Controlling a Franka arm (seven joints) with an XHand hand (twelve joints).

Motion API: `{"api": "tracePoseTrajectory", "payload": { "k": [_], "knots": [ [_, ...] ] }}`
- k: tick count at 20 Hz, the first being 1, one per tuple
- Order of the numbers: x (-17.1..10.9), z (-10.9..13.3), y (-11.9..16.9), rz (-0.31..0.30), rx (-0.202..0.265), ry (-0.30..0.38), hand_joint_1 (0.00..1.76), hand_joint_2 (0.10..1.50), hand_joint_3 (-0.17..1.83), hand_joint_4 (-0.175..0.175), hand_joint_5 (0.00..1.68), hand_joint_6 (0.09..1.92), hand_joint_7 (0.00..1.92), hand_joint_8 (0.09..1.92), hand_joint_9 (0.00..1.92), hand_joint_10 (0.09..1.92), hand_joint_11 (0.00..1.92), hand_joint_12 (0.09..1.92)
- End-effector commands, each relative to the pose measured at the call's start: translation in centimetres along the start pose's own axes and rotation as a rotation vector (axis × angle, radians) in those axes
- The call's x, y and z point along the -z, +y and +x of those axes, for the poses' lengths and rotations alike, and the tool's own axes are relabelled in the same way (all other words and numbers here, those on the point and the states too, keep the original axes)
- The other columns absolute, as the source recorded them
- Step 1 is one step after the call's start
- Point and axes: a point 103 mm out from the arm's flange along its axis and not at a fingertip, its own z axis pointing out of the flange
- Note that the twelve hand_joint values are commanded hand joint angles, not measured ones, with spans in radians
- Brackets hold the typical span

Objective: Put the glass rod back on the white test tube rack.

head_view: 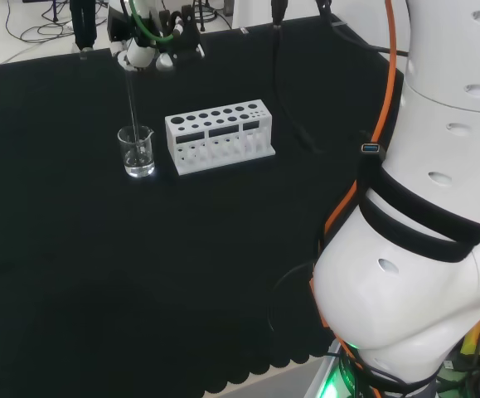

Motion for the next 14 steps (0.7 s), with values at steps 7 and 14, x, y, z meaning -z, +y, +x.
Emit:
{"api": "tracePoseTrajectory", "payload": {
  "k": [7, 14],
  "knots": [
    [2.6, -1.3, -1.0, -0.022, -0.019, -0.011, 1.32, 0.61, 0.84, -0.175, 1.15, 0.72, 1.22, 1.14, 1.76, 0.70, 1.74, 0.74],
    [3.5, -2.5, -0.4, -0.040, -0.039, 0.008, 1.32, 0.61, 0.84, -0.175, 1.15, 0.72, 1.22, 1.14, 1.76, 0.70, 1.74, 0.74]
  ]
}}
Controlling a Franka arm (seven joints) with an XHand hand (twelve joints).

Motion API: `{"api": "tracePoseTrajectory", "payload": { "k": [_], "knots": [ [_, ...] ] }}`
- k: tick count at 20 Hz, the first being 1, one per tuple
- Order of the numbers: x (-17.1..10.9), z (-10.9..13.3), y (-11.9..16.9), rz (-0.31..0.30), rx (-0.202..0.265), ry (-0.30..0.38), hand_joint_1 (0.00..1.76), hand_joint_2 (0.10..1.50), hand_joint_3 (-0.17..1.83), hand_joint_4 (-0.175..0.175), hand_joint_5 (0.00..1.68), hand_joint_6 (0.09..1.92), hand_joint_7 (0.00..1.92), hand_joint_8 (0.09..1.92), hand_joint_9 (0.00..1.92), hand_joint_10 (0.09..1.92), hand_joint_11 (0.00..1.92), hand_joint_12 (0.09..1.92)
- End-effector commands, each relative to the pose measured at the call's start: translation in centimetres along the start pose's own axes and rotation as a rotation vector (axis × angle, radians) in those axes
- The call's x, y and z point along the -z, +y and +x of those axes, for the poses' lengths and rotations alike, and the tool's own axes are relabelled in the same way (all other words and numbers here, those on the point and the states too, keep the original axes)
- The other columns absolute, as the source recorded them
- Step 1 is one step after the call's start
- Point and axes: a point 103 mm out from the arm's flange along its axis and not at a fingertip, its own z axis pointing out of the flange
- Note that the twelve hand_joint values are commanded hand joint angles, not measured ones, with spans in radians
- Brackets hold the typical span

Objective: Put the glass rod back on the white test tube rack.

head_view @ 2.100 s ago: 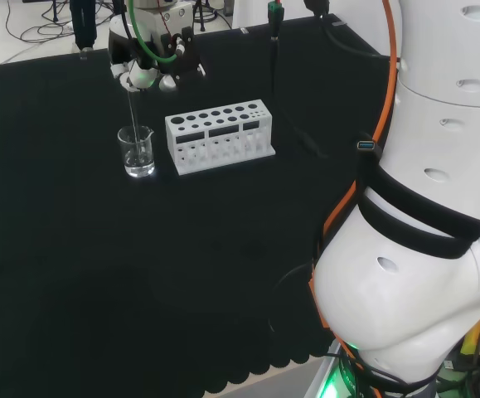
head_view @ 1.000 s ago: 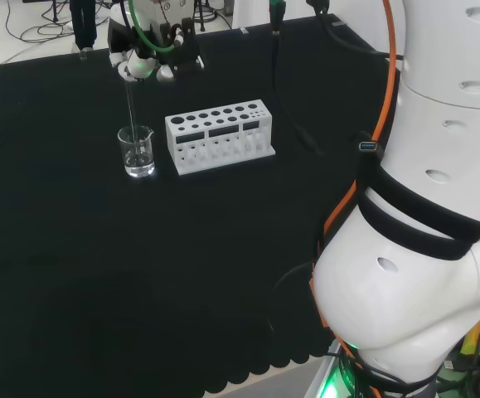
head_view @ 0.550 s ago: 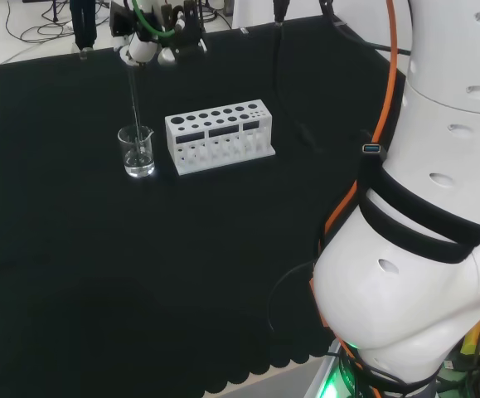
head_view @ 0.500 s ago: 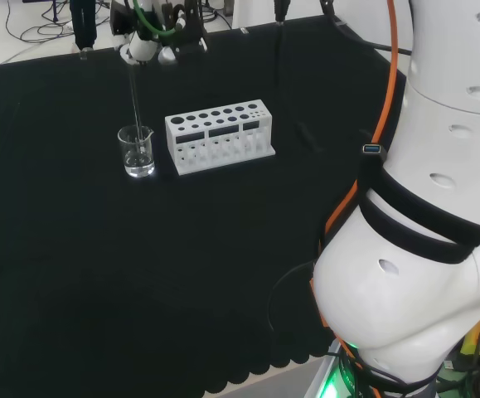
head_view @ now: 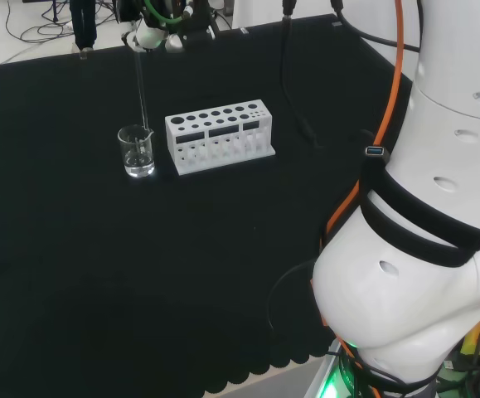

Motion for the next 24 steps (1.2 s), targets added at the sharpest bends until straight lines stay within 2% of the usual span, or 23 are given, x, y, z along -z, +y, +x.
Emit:
{"api": "tracePoseTrajectory", "payload": {
  "k": [1, 11, 16, 24],
  "knots": [
    [0.6, -1.2, 0.5, -0.011, -0.020, 0.011, 1.32, 0.61, 0.84, -0.175, 1.15, 0.72, 1.22, 1.14, 1.76, 0.70, 1.74, 0.74],
    [1.5, -3.0, 0.9, -0.035, -0.043, 0.020, 1.32, 0.62, 0.84, -0.175, 1.14, 0.72, 1.21, 1.14, 1.76, 0.70, 1.74, 0.74],
    [1.9, -4.2, 0.5, -0.026, -0.065, 0.004, 1.32, 0.62, 0.84, -0.175, 1.14, 0.72, 1.21, 1.14, 1.76, 0.70, 1.74, 0.74],
    [2.8, -6.6, -0.6, -0.051, -0.091, 0.004, 1.32, 0.62, 0.84, -0.175, 1.14, 0.73, 1.21, 1.14, 1.76, 0.70, 1.75, 0.74]
  ]
}}
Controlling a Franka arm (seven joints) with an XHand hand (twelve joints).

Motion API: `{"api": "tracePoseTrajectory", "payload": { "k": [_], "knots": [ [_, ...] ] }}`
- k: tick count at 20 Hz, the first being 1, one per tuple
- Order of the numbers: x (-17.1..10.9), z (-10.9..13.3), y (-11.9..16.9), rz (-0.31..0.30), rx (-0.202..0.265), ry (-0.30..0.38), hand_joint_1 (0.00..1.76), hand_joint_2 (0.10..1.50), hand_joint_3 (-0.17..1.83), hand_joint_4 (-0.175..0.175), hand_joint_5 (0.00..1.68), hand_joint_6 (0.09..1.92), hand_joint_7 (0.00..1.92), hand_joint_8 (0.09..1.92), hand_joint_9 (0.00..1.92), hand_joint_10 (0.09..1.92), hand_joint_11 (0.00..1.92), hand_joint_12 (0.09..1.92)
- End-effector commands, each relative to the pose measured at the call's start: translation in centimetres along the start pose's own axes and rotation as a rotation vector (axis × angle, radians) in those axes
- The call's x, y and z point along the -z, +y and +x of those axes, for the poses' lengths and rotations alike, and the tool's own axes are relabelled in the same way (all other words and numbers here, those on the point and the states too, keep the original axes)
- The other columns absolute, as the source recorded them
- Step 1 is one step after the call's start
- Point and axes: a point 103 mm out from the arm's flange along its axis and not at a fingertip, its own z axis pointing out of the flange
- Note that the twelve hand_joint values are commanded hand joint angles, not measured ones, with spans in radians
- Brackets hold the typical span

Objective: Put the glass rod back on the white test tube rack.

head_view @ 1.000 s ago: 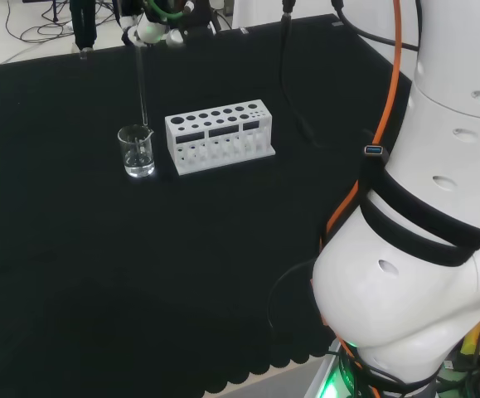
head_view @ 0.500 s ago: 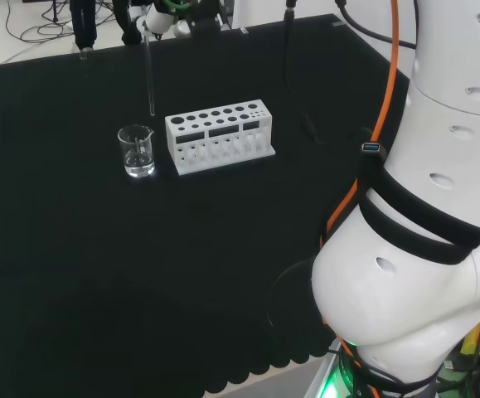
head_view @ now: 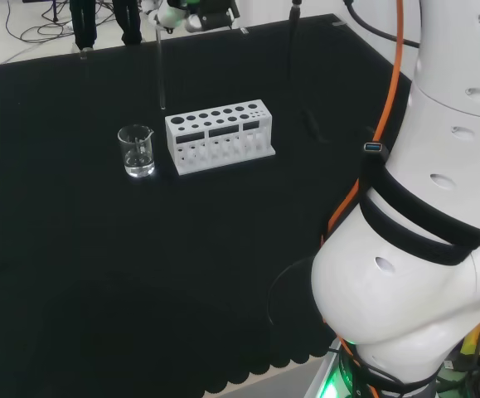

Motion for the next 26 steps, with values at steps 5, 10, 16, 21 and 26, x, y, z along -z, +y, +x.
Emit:
{"api": "tracePoseTrajectory", "payload": {
  "k": [5, 10, 16, 21, 26],
  "knots": [
    [1.1, -2.5, -1.3, -0.013, -0.037, -0.007, 1.32, 0.62, 0.84, -0.175, 1.14, 0.73, 1.21, 1.15, 1.76, 0.71, 1.75, 0.74],
    [1.4, -2.9, -1.8, -0.021, -0.041, -0.005, 1.32, 0.62, 0.84, -0.175, 1.14, 0.73, 1.21, 1.15, 1.76, 0.71, 1.75, 0.74],
    [1.5, -4.0, -2.6, -0.019, -0.055, -0.008, 1.32, 0.62, 0.85, -0.175, 1.14, 0.74, 1.21, 1.15, 1.75, 0.71, 1.75, 0.74],
    [1.7, -4.4, -3.3, -0.021, -0.056, -0.019, 1.32, 0.62, 0.85, -0.175, 1.14, 0.74, 1.21, 1.15, 1.75, 0.71, 1.75, 0.74],
    [1.7, -4.4, -3.7, -0.022, -0.055, -0.013, 1.31, 0.61, 0.85, -0.175, 1.14, 0.74, 1.21, 1.15, 1.75, 0.71, 1.75, 0.74]
  ]
}}
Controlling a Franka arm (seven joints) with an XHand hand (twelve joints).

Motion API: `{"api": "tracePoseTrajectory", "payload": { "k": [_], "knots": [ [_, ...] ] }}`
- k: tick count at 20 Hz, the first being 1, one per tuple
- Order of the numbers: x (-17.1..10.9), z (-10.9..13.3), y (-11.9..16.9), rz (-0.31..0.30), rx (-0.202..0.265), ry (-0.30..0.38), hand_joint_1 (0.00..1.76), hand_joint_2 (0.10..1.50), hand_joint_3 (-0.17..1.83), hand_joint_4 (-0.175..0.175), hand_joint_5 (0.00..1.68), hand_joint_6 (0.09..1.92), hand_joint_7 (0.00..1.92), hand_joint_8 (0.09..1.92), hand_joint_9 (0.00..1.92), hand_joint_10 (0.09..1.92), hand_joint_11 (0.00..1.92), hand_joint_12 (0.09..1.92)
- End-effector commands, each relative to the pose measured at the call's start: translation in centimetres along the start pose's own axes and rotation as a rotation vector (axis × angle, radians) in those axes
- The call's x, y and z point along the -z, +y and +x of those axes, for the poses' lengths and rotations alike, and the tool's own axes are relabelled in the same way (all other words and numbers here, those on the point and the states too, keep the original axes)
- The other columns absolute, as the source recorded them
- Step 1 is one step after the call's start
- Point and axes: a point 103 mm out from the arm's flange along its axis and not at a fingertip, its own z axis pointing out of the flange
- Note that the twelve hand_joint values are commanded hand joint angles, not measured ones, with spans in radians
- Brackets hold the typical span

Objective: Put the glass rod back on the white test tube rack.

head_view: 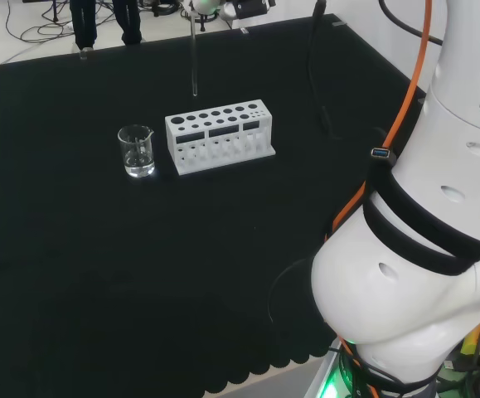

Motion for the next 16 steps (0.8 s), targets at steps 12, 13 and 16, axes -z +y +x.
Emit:
{"api": "tracePoseTrajectory", "payload": {
  "k": [12, 13, 16],
  "knots": [
    [-0.5, 1.0, -2.1, 0.012, 0.027, -0.010, 1.32, 0.61, 0.85, -0.175, 1.14, 0.74, 1.21, 1.15, 1.75, 0.71, 1.75, 0.74],
    [-0.6, 0.9, -2.1, 0.015, 0.027, -0.012, 1.32, 0.61, 0.85, -0.175, 1.14, 0.74, 1.21, 1.15, 1.75, 0.71, 1.75, 0.74],
    [-0.9, 0.9, -2.2, 0.022, 0.029, -0.007, 1.32, 0.61, 0.85, -0.175, 1.14, 0.73, 1.21, 1.15, 1.75, 0.71, 1.75, 0.74]
  ]
}}
